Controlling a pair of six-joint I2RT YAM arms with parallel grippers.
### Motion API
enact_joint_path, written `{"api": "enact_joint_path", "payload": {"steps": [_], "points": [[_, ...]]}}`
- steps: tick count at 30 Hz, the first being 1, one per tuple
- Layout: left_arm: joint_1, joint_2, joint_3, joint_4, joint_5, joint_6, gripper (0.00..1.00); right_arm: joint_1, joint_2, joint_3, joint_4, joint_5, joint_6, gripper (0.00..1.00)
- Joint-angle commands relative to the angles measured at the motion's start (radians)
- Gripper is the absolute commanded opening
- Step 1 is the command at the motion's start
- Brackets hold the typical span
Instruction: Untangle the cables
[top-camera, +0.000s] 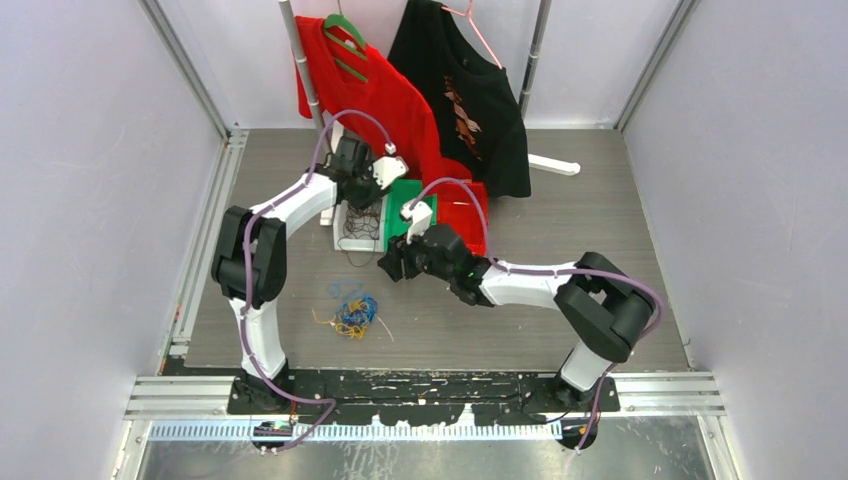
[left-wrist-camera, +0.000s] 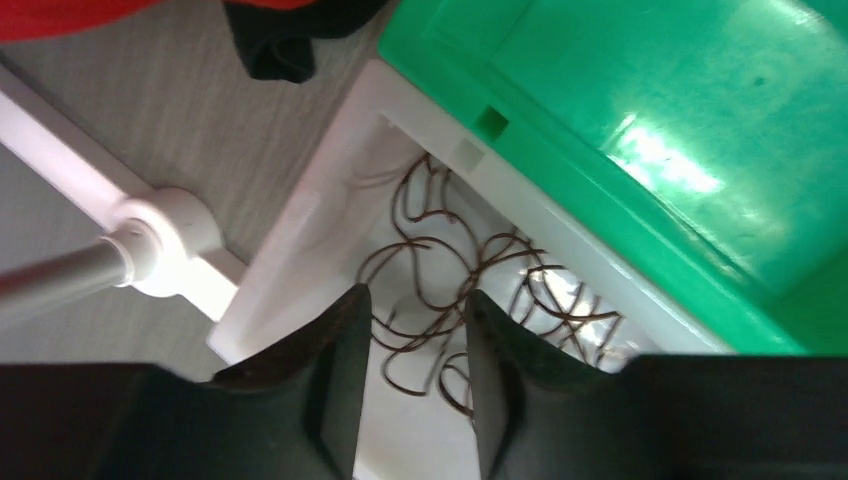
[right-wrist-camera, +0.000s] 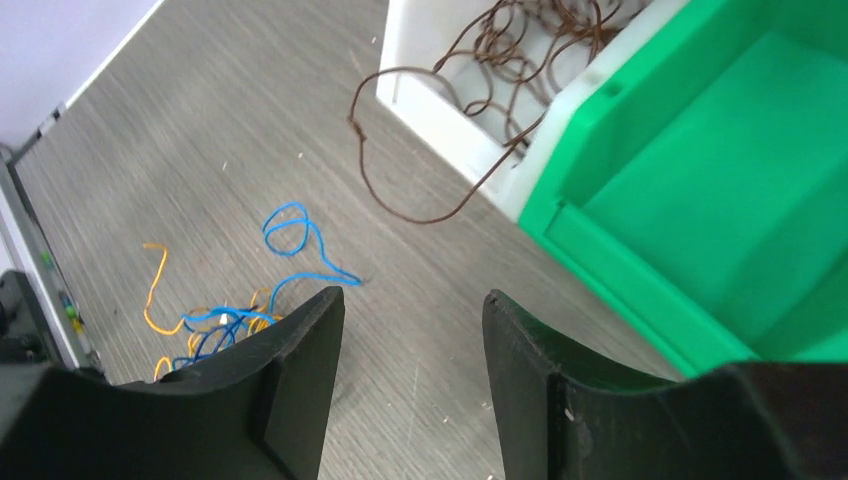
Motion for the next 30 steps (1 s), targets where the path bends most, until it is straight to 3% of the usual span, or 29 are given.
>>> {"api": "enact_joint_path", "payload": {"steps": [1, 3, 6, 10, 19, 30], "points": [[0.014, -0.044, 0.084, -0.134, 0.123, -0.057, 0.47, 0.025, 0.034, 0.073, 0.001, -0.021, -0.04, 0.59], [0.028, -0.065, 0.136, -0.234, 0.18, -0.069, 0.57, 0.025, 0.048, 0.102, -0.017, -0.038, -0.054, 0.59], [0.057, -0.093, 0.208, -0.387, 0.291, -0.066, 0.83, 0.024, 0.086, 0.173, -0.071, -0.083, -0.08, 0.59], [0.103, -0.141, 0.254, -0.515, 0.371, -0.053, 0.99, 0.025, 0.151, 0.297, -0.159, -0.139, -0.114, 0.58], [0.25, -0.253, 0.367, -0.851, 0.583, -0.001, 1.0, 0.024, 0.344, 0.587, -0.412, -0.266, -0.229, 0.58], [0.339, -0.407, 0.267, -0.892, 0.748, -0.026, 0.97, 0.024, 0.49, 0.755, -0.486, -0.165, -0.311, 0.51]]}}
